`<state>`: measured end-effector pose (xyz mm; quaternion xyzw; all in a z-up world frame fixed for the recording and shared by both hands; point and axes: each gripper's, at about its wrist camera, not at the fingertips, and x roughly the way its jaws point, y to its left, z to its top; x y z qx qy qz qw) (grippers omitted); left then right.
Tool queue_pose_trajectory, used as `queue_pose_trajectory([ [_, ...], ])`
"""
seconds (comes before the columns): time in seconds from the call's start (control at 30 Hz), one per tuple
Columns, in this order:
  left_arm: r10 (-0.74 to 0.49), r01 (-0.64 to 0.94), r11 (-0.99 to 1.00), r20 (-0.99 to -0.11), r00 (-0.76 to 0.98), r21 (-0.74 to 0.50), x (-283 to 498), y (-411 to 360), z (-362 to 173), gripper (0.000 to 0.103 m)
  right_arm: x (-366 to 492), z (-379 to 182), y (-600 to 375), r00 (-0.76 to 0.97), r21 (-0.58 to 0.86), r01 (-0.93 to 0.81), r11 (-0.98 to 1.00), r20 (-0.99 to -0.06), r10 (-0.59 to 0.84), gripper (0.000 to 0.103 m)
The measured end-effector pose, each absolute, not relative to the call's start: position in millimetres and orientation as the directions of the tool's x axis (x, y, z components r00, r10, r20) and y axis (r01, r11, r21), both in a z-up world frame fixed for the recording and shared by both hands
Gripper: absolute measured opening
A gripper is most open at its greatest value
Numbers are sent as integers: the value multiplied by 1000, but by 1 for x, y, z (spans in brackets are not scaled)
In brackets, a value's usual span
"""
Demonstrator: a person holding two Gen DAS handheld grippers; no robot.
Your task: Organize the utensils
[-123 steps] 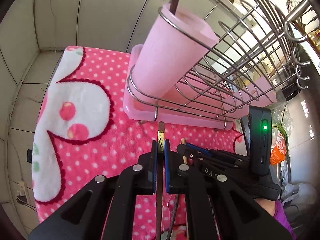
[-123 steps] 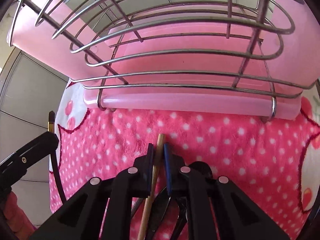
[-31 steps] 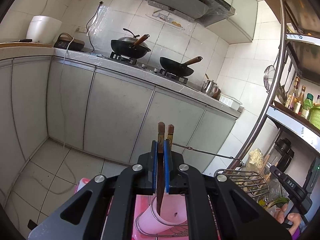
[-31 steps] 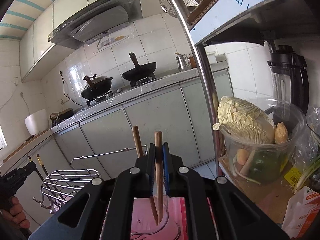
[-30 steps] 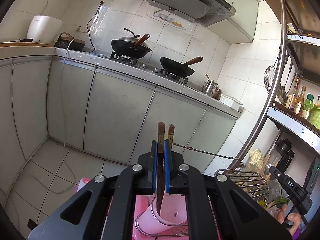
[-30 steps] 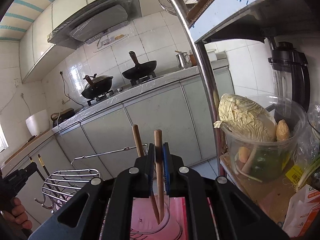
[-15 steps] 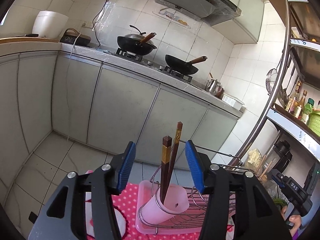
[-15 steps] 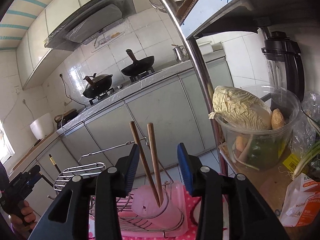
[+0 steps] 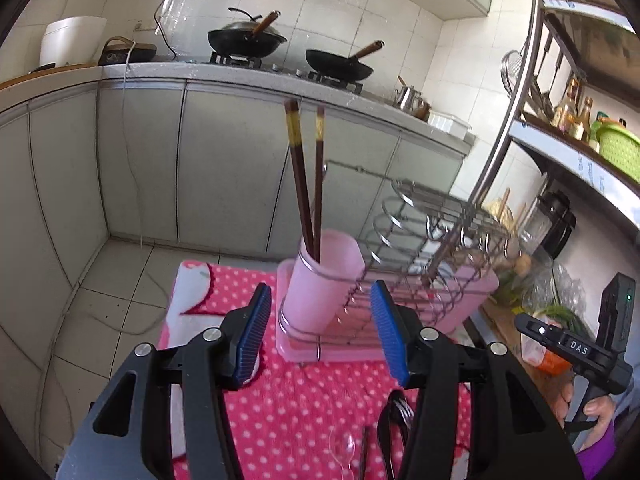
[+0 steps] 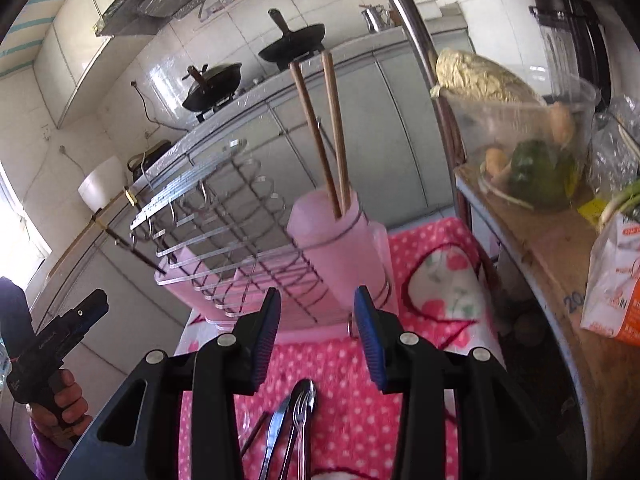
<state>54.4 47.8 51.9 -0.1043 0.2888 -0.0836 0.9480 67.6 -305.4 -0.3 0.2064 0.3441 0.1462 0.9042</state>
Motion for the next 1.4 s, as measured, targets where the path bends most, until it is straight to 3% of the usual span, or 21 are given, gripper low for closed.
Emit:
queue_pose_trajectory([
  [0.33, -301, 129, 952, -770, 563, -278, 47, 14, -39, 52, 51, -65, -286, 533, 520, -106, 848, -690, 490, 34],
  [0.63, -261, 79, 965, -886, 382, -250, 73, -10, -97, 52, 54, -89, -274, 412, 582, -98, 808, -715, 565, 28],
  [0.7, -257, 72, 966, -900, 353, -247, 77, -13, -105, 50, 58, -91, -270, 396, 589, -102, 801, -715, 576, 28],
  [0.83, -229, 48, 973, -919, 322, -226, 82, -16, -114, 12, 68, -91, -260, 364, 592, -113, 798, -723, 587, 28],
  [0.9, -246, 45, 968, -916, 316, -245, 85, -14, -115, 4, 73, -90, -254, 352, 585, -124, 801, -729, 587, 27],
  [1.4, -254, 65, 965, -844, 473, -254, 75, 18, -67, 2, 102, -110, -232, 252, 527, -114, 842, -805, 537, 27],
])
